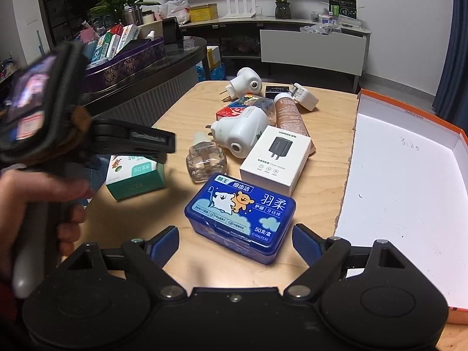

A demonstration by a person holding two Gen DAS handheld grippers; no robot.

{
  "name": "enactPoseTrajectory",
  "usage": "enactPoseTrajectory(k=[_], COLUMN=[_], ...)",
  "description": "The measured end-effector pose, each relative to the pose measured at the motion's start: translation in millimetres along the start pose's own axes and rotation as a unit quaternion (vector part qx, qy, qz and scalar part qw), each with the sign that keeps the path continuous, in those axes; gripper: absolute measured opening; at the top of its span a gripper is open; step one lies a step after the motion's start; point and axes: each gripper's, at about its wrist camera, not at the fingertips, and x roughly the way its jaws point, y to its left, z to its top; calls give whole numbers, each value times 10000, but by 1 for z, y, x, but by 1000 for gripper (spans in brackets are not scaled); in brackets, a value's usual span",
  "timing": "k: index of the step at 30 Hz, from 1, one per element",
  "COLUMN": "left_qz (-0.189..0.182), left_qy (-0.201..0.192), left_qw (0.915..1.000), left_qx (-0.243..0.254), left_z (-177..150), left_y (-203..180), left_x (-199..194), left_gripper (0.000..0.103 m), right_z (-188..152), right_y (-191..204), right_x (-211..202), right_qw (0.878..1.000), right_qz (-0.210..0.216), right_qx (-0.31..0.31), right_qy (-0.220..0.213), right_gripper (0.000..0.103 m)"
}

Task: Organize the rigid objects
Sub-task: 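Grasp the green-white bandage box with the left gripper while the right gripper approaches the blue tin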

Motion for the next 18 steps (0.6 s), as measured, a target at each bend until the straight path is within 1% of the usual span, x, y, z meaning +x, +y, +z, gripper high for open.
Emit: enactPoseTrajectory(k=[1,3,4,6,9,11,13,15,18], left_qz=[-97,-192,-270,-383,-625,-755,-806,-909,-1016], left_qy=[-22,-173,-242,-275,-360,-401,-491,-550,-546], left_qw=[9999,9996,9991,9985,9970,9954,9939,9926,9918], left_qx=[21,152,231,284,263,431,570,583,559], left_z=[-1,-4,-5,-7,-11,-14,-16,-18,-19], left_y=[1,2,3,5,10,9,8,9,13], left_x=[2,2,1,-2,-10,-16,-24,-30,-33], left_gripper=[88,80,72,71,71,72,72,72,72], right_z=[0,1,2,4,10,14,18,26,39], right_y=[-1,-2,-3,-5,-4,1,4,2,2], right_x=[0,2,3,9,19,25,33,39,50], right_qw=[10000,9999,9998,9997,9987,9957,9886,9835,9724], right_qz=[16,32,38,44,288,301,363,400,674], right_qx=[-52,-149,-186,-236,-388,-854,-1437,-1736,-2174], right_qy=[-1,8,11,48,177,214,251,300,522], right_gripper=[99,99,99,99,99,100,100,100,100])
